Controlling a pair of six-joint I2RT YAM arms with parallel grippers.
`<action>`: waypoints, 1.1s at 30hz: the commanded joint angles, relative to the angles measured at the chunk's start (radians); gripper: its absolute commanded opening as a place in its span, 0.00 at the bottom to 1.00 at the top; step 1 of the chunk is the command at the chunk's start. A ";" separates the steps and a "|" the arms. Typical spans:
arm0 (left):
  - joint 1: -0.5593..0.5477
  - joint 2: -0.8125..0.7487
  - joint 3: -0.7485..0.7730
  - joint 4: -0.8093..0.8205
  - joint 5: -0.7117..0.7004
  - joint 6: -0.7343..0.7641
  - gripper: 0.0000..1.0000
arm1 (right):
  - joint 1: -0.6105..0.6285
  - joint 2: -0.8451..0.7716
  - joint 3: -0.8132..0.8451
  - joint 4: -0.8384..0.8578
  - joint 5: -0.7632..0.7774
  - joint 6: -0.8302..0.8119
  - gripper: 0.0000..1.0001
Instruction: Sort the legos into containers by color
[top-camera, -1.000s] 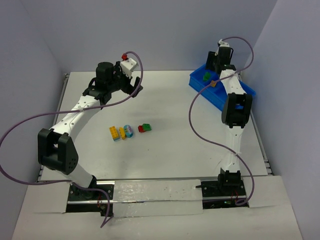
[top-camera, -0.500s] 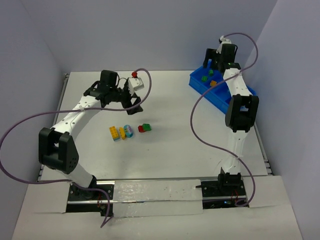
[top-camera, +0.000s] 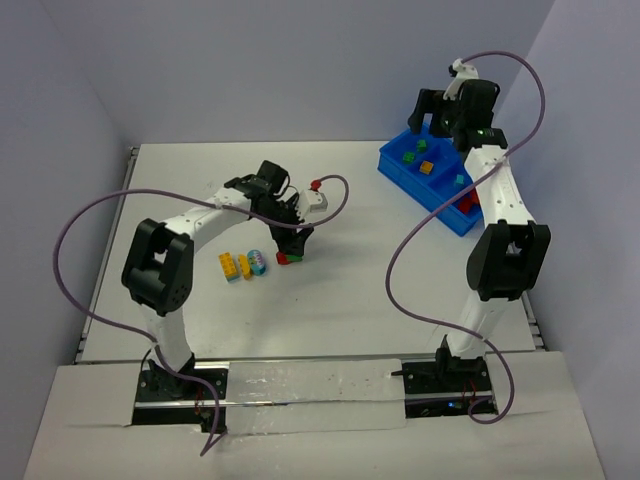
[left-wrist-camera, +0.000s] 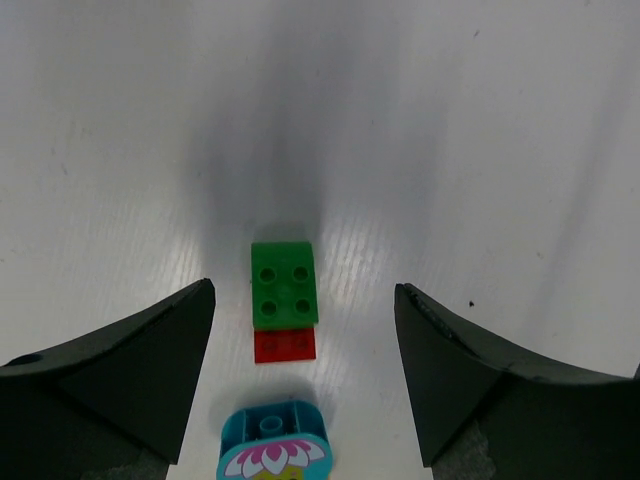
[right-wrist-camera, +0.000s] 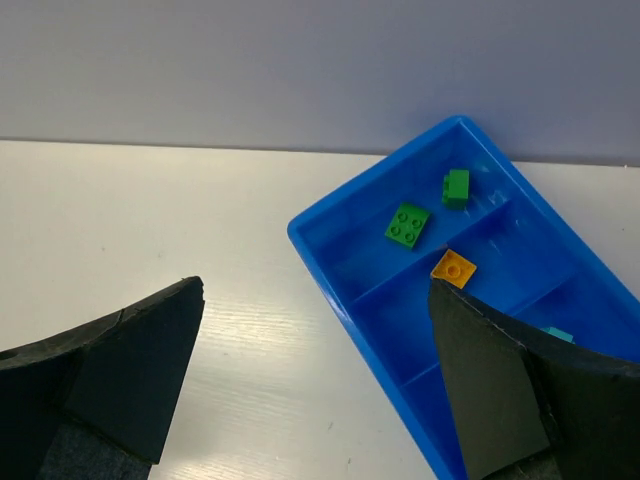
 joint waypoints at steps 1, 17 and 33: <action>-0.034 0.051 0.118 -0.094 -0.111 -0.029 0.81 | 0.004 -0.057 -0.071 -0.030 -0.001 -0.039 1.00; -0.121 0.236 0.269 -0.279 -0.329 -0.035 0.72 | -0.021 -0.065 -0.078 -0.059 -0.009 -0.039 1.00; -0.131 0.267 0.309 -0.293 -0.389 -0.057 0.57 | -0.027 -0.059 -0.088 -0.059 -0.031 -0.068 1.00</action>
